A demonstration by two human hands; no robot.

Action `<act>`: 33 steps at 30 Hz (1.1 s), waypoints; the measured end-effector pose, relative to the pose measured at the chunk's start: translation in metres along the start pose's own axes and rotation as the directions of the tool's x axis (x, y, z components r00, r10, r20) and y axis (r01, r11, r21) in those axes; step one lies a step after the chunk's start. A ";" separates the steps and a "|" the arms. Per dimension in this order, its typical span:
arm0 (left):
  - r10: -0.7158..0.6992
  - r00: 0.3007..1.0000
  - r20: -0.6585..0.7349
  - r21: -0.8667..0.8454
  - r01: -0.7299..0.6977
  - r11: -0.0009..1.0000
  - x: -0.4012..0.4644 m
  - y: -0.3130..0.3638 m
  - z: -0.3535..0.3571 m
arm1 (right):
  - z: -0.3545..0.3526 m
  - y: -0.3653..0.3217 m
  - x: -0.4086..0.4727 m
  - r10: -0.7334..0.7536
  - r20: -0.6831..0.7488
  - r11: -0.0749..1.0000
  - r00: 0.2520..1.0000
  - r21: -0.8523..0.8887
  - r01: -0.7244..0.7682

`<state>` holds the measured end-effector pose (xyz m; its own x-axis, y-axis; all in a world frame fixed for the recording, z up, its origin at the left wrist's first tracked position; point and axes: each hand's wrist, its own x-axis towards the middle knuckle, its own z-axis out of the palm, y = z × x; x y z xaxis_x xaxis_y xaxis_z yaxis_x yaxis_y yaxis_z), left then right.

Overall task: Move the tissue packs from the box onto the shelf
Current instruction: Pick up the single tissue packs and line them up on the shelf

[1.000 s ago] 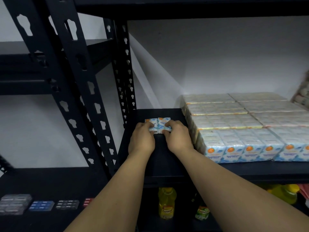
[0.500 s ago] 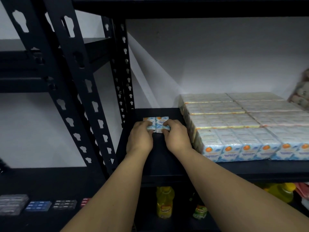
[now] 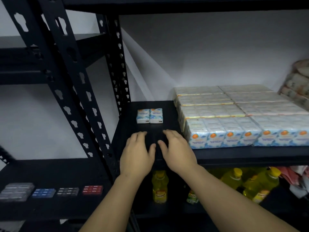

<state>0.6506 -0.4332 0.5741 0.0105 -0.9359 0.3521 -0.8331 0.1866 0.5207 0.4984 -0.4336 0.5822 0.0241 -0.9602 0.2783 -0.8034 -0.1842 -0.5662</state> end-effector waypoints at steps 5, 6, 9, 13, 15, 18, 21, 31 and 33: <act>0.075 0.996 -0.047 0.078 -0.071 0.994 -0.042 0.012 0.006 | -0.024 0.021 -0.055 -0.126 0.030 0.992 0.992 -0.013 0.126; 0.088 0.994 -0.061 0.070 -0.084 0.994 -0.050 0.016 0.009 | -0.030 0.029 -0.066 -0.150 0.018 0.989 0.988 -0.011 0.150; 0.151 0.984 -0.090 0.040 -0.148 0.988 -0.076 0.036 0.021 | -0.050 0.061 -0.096 -0.239 -0.058 0.971 0.969 -0.014 0.239; 0.240 0.967 -0.081 -0.016 -0.242 0.970 -0.111 0.077 0.048 | -0.079 0.120 -0.135 -0.270 -0.116 0.963 0.956 -0.046 0.267; 0.269 0.962 -0.038 -0.034 -0.270 0.962 -0.130 0.101 0.067 | -0.095 0.154 -0.156 -0.204 -0.079 0.978 0.976 -0.063 0.199; 0.254 0.962 0.101 -0.022 -0.253 0.967 -0.162 0.136 0.106 | -0.116 0.213 -0.195 -0.077 -0.028 0.993 0.997 -0.088 0.074; 0.218 0.943 0.251 0.005 -0.226 0.974 -0.200 0.171 0.156 | -0.140 0.282 -0.238 0.059 0.041 0.993 0.997 -0.105 -0.054; 0.055 0.813 0.579 0.050 -0.103 0.993 -0.315 0.286 0.320 | -0.196 0.497 -0.377 0.419 0.246 0.907 0.874 -0.151 -0.393; 0.038 0.785 0.618 0.044 -0.082 0.996 -0.327 0.299 0.344 | -0.198 0.524 -0.396 0.472 0.275 0.882 0.838 -0.139 -0.451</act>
<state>0.2080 -0.1738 0.3470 -0.3651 -0.9125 -0.1842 -0.8544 0.2499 0.4555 -0.0505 -0.1087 0.3292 -0.1955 -0.9490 -0.2474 -0.8016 0.3000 -0.5172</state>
